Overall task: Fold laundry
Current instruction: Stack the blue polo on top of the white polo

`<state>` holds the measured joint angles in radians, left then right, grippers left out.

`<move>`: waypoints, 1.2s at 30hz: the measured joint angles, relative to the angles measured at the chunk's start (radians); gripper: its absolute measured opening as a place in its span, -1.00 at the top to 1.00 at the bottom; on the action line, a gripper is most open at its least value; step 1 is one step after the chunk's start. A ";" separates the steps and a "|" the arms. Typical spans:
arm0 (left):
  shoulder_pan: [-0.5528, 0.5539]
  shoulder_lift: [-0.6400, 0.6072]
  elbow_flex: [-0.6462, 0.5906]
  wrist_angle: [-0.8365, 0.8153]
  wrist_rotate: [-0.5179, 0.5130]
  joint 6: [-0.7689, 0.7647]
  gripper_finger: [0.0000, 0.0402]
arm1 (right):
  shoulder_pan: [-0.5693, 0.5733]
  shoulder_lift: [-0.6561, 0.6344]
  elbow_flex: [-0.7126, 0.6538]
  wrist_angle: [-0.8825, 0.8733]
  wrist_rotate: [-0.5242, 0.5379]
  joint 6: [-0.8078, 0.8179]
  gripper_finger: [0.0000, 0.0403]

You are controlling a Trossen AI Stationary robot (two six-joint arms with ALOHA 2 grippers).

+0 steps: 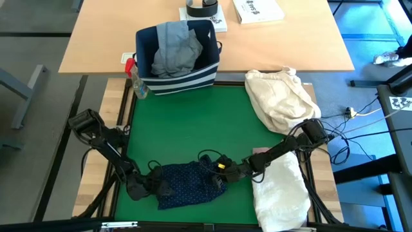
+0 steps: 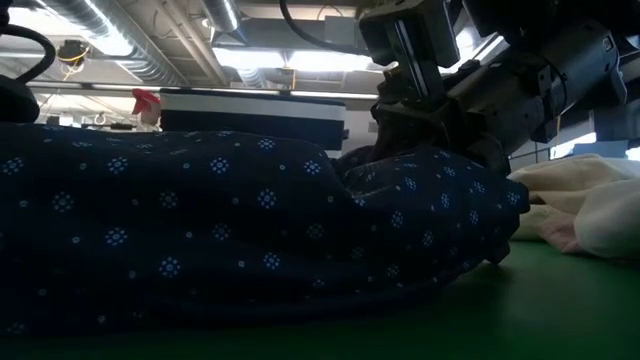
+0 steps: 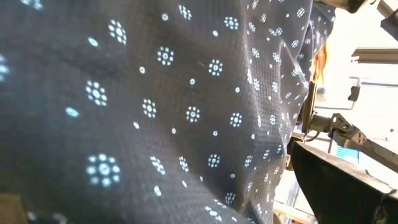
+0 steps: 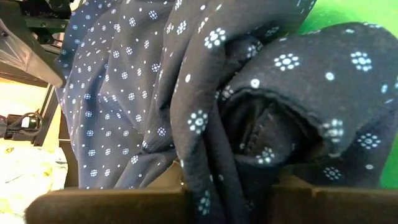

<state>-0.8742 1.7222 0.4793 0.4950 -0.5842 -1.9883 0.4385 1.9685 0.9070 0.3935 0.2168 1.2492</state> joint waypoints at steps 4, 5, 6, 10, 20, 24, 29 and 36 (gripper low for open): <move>0.016 0.000 0.000 0.001 -0.007 0.032 -0.68 | 0.000 0.000 0.000 0.002 0.000 0.000 0.75; 0.020 0.000 0.000 0.000 -0.009 0.043 -0.65 | 0.000 0.000 0.000 0.002 0.001 -0.001 0.75; 0.023 0.000 0.000 -0.001 -0.015 0.059 -0.62 | 0.000 0.000 0.000 0.003 0.004 -0.001 0.75; 0.042 0.000 0.002 -0.006 -0.046 0.099 -0.46 | 0.000 0.000 0.000 0.008 0.010 -0.001 0.75; 0.056 0.000 0.003 -0.023 -0.109 0.212 0.24 | 0.000 0.001 0.000 0.029 0.021 -0.025 0.75; 0.058 0.001 0.005 -0.030 -0.071 0.282 0.67 | 0.000 0.003 0.013 0.023 0.028 -0.055 0.75; 0.057 -0.015 0.005 -0.039 -0.045 0.352 0.89 | 0.014 -0.005 0.066 -0.085 0.039 -0.103 0.75; 0.080 -0.136 -0.015 -0.172 -0.015 0.468 0.88 | 0.056 -0.063 0.168 -0.324 0.062 -0.146 0.75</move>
<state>-0.7945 1.5866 0.4645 0.3232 -0.5995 -1.5202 0.4946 1.9060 1.0749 0.0698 0.2787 1.1034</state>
